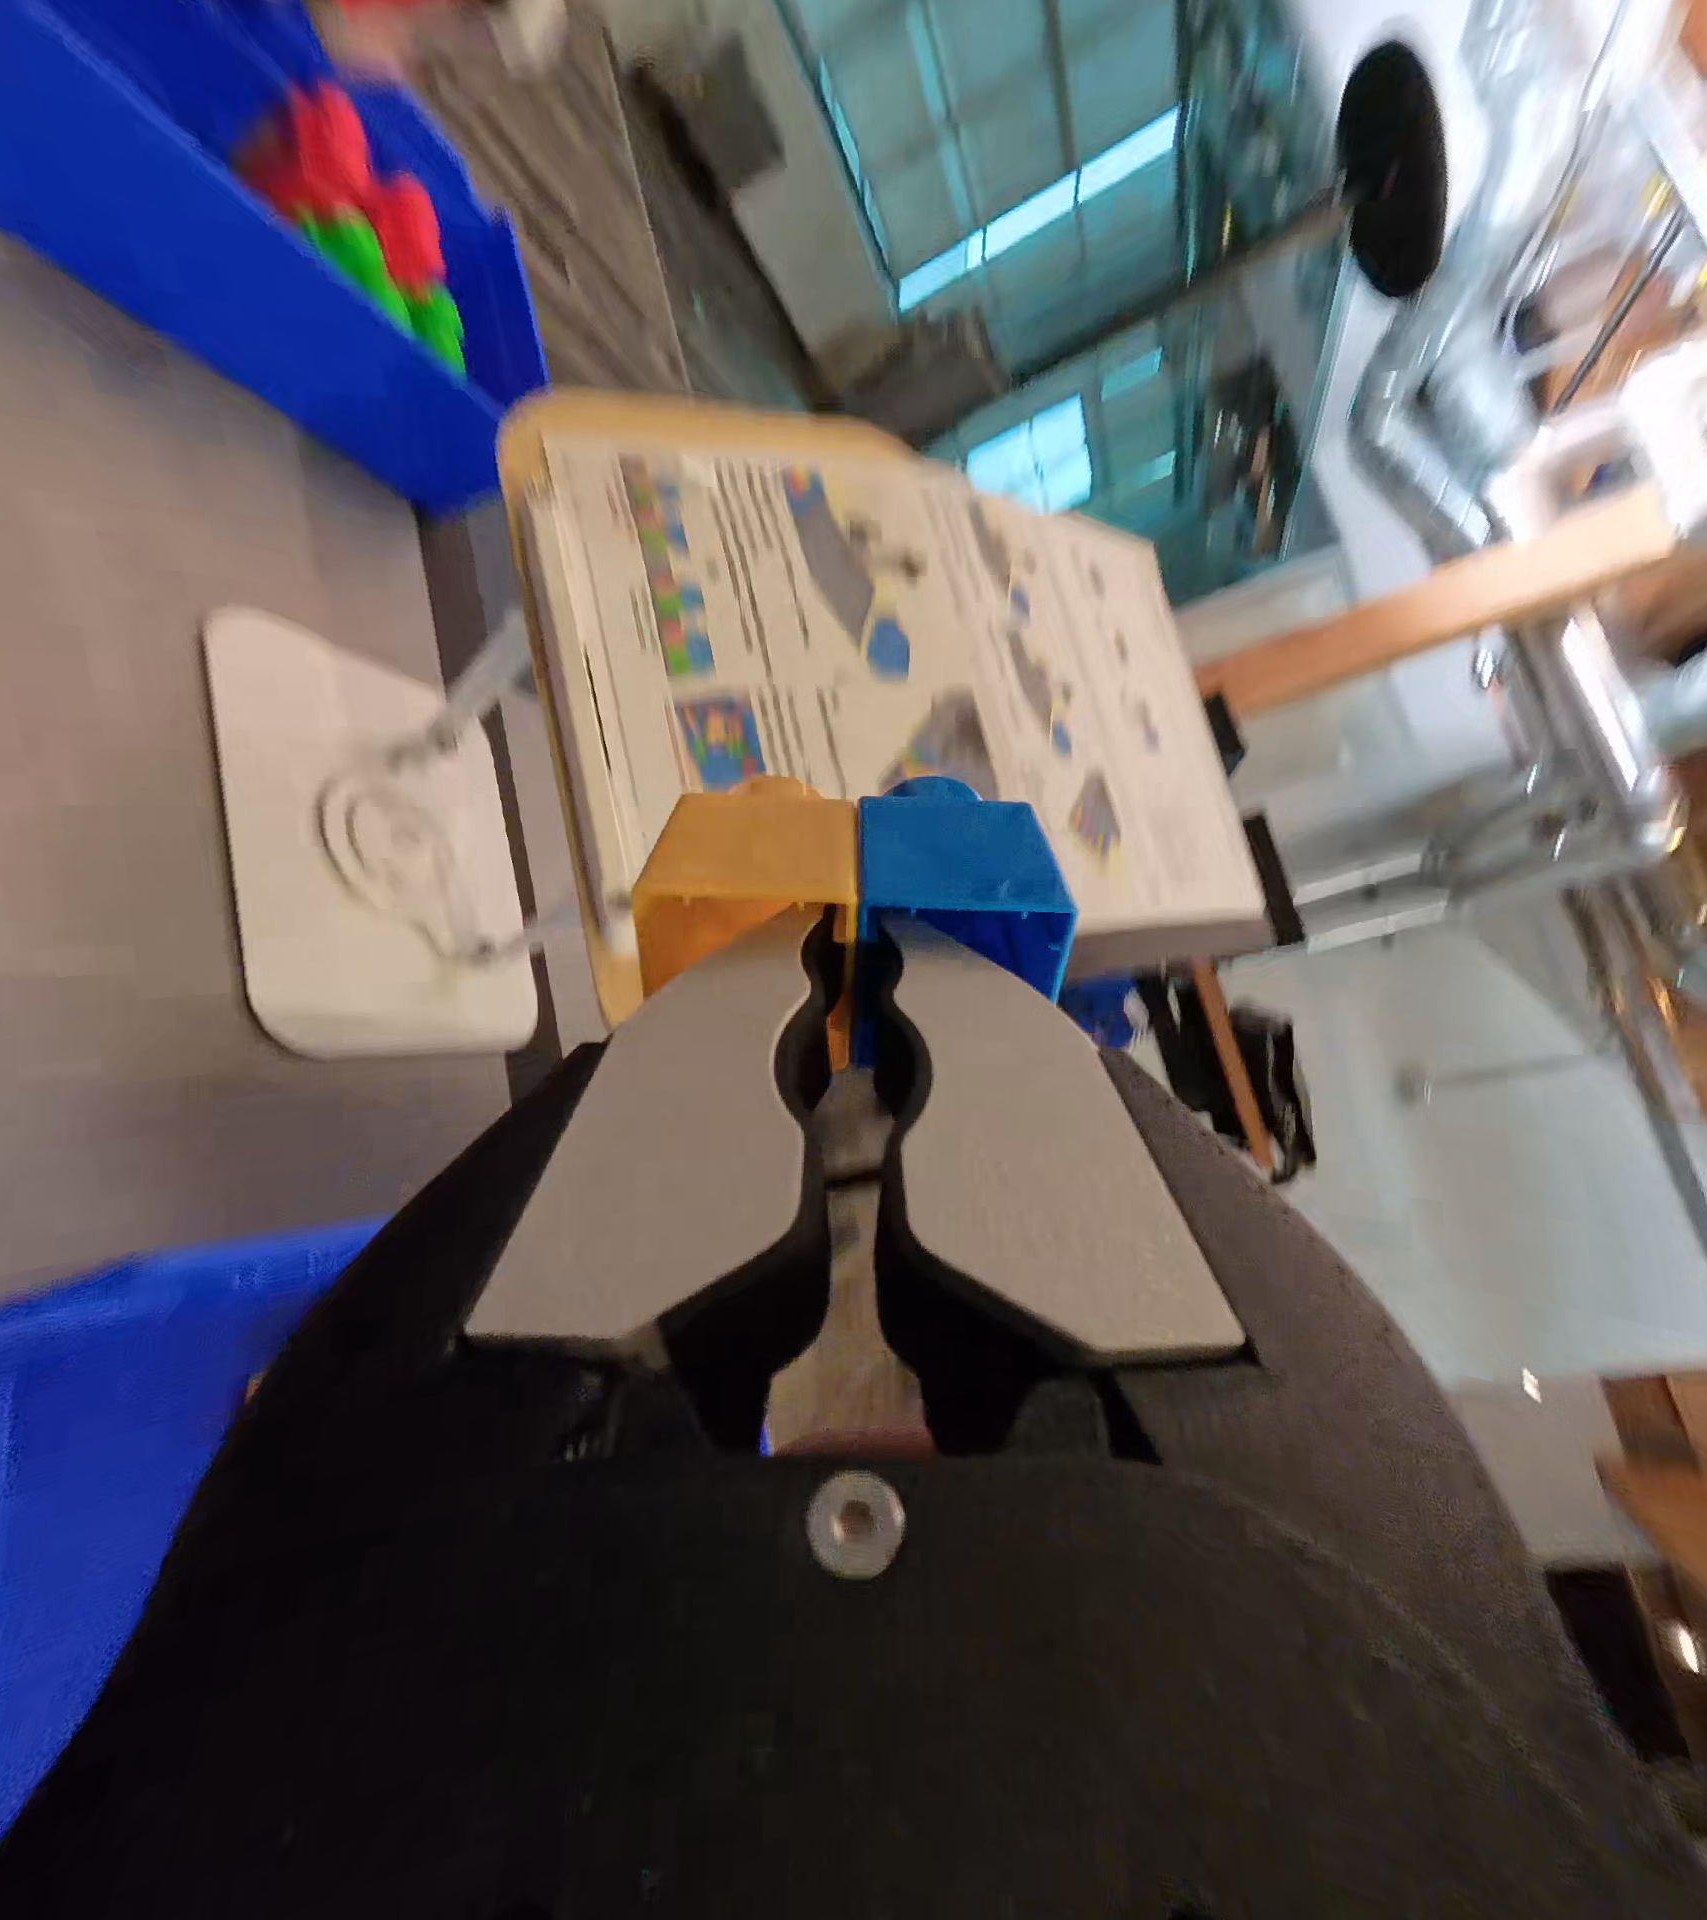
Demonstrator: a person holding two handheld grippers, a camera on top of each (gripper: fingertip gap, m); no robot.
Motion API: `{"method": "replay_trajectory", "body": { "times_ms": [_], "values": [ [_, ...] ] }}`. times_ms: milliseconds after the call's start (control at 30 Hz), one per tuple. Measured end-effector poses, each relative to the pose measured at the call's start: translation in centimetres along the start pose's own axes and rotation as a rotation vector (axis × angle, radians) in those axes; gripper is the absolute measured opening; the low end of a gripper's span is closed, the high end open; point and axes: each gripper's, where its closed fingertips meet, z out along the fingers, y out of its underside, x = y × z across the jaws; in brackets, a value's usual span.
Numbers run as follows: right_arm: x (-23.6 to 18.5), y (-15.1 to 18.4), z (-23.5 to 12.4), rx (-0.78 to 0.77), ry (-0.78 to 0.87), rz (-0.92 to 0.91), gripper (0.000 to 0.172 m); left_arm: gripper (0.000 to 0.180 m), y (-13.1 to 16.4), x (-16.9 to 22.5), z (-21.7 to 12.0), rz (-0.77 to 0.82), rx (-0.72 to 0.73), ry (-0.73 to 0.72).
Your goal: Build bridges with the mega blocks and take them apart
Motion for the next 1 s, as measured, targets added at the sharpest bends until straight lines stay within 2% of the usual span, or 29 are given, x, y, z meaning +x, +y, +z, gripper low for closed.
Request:
{"method": "replay_trajectory", "body": {
  "times_ms": [133, 400, 433, 500, 533, 567, 667, 733, 867, 1000],
  "values": [
    [0.4, 7.9, -0.2, -0.236, -0.051, 0.118, 0.003, 0.036, 0.2, -0.2, 0.0, -0.002, -0.010, -0.008],
    [-6.7, 20.2, 0.6, -0.640, -0.383, 0.362, 0.004, 0.036, 1.4, -0.8, 0.9, -0.040, -0.047, 0.009],
    [-7.5, 21.6, 0.7, -0.694, -0.407, 0.416, 0.009, 0.036, 1.6, -0.9, 1.0, -0.046, -0.053, 0.009],
    [-8.2, 24.4, 0.6, -0.829, -0.392, 0.438, 0.053, 0.036, 1.9, -1.1, 1.2, -0.058, -0.058, 0.015],
    [-8.5, 25.2, 0.3, -0.871, -0.392, 0.439, 0.060, 0.036, 2.0, -1.2, 1.2, -0.061, -0.062, 0.015],
    [-8.4, 25.4, 0.1, -0.886, -0.392, 0.439, 0.059, 0.037, 2.1, -1.3, 1.3, -0.065, -0.062, 0.018],
    [-6.9, 23.9, 0.0, -0.838, -0.340, 0.412, 0.051, 0.036, 2.4, -1.5, 1.7, -0.085, -0.060, 0.027],
    [-5.2, 20.9, 0.5, -0.731, -0.286, 0.392, 0.042, 0.036, 2.7, -1.7, 2.2, -0.095, -0.067, 0.036],
    [-3.4, 10.4, 2.7, -0.344, -0.261, 0.412, 0.042, 0.037, 4.0, -2.3, 3.7, -0.094, -0.104, 0.019],
    [-5.1, -0.4, 4.7, 0.009, -0.398, 0.537, 0.044, 0.037, 5.6, -2.9, 5.3, -0.058, -0.170, -0.026]
  ]
}}
